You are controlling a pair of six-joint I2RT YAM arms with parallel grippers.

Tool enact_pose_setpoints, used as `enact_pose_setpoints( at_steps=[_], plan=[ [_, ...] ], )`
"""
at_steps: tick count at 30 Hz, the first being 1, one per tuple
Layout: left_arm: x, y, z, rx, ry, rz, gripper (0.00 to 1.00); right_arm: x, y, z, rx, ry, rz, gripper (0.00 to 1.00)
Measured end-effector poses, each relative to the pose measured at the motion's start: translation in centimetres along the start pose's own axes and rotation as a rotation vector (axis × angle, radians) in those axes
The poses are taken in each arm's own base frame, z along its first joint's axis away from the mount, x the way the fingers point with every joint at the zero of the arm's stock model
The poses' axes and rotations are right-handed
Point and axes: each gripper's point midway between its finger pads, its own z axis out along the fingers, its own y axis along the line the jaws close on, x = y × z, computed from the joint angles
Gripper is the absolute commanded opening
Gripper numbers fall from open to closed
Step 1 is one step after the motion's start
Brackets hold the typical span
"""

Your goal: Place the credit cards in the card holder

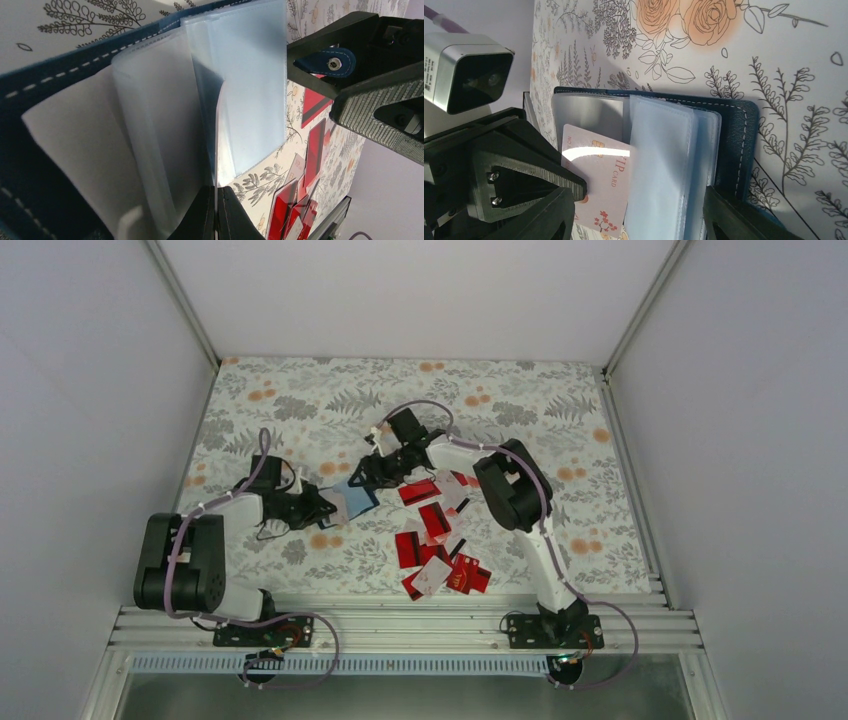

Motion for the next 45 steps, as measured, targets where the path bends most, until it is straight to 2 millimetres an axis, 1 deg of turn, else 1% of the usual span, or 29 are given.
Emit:
enact_pose_setpoints(
  at_steps=[5,13,18,22,30,37,45],
  plan=[
    [-0.1,-0.1,0.2,0.012,0.001,0.004,0.02,0.4,0.0,-0.1,-0.007,0.001,-0.011,0.66],
    [-0.7,0.0,0.3,0.013,-0.003,-0.002,0.02,0.5,0.0,-0.1,-0.006,0.002,-0.031,0.65],
    [-1.2,0.2,0.1,0.017,-0.023,-0.009,0.02,0.7,0.0,-0.1,-0.008,0.009,-0.04,0.65],
    [-1.7,0.3,-0.1,0.02,-0.041,-0.008,0.02,1.2,0.0,-0.1,-0.021,0.022,-0.041,0.65],
    [-2.3,0.3,0.4,0.04,-0.048,0.006,0.02,1.9,0.1,-0.2,-0.031,0.033,-0.04,0.65],
    [-2.7,0.1,0.6,0.06,-0.06,0.016,0.02,1.9,0.1,-0.2,-0.033,0.035,-0.039,0.65],
    [-2.7,0.3,0.6,0.075,-0.09,-0.029,0.02,1.9,0.1,-0.2,-0.034,0.035,-0.038,0.64]
  ],
)
